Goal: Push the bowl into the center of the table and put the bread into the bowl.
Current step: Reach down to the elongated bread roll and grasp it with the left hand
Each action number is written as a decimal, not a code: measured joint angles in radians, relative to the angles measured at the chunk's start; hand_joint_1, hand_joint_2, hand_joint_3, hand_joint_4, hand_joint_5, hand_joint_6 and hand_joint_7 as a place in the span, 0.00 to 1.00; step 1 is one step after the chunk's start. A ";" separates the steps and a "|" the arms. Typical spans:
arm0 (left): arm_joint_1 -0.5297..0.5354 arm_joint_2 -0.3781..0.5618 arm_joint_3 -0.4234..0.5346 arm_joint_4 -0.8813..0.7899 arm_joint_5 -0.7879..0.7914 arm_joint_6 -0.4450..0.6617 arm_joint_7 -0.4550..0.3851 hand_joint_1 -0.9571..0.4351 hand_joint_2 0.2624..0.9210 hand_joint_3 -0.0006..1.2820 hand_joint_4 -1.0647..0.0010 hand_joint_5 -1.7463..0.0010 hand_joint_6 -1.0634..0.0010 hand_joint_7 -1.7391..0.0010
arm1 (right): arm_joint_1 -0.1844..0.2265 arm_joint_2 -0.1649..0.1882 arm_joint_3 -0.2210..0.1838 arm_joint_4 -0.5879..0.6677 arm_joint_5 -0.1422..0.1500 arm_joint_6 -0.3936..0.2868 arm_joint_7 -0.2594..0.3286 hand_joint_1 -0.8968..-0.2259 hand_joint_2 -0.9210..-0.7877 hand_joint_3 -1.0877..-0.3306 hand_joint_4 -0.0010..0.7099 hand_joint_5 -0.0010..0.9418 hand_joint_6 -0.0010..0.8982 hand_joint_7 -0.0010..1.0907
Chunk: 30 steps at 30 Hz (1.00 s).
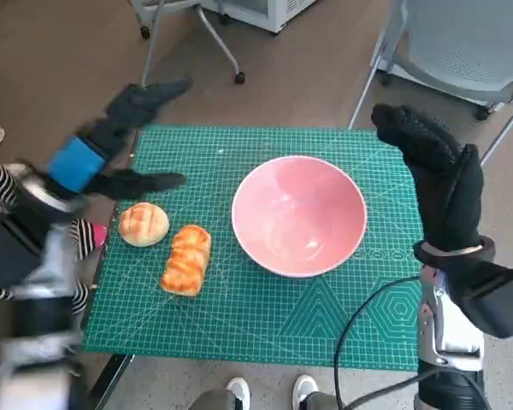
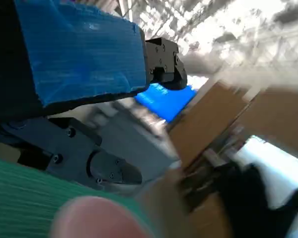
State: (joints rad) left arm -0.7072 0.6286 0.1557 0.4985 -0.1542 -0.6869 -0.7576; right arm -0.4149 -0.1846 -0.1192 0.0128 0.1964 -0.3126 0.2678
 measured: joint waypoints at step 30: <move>-0.067 0.141 -0.255 0.324 0.477 -0.588 0.011 0.62 0.82 0.00 0.67 1.00 0.58 0.94 | -0.002 0.000 -0.005 0.028 0.005 0.008 0.000 0.26 0.00 0.54 0.34 0.01 0.12 0.50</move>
State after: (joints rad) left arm -0.7746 0.7694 -0.0989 0.8228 0.3228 -1.2751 -0.7464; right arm -0.4168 -0.1843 -0.1237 0.0409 0.2019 -0.3042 0.2676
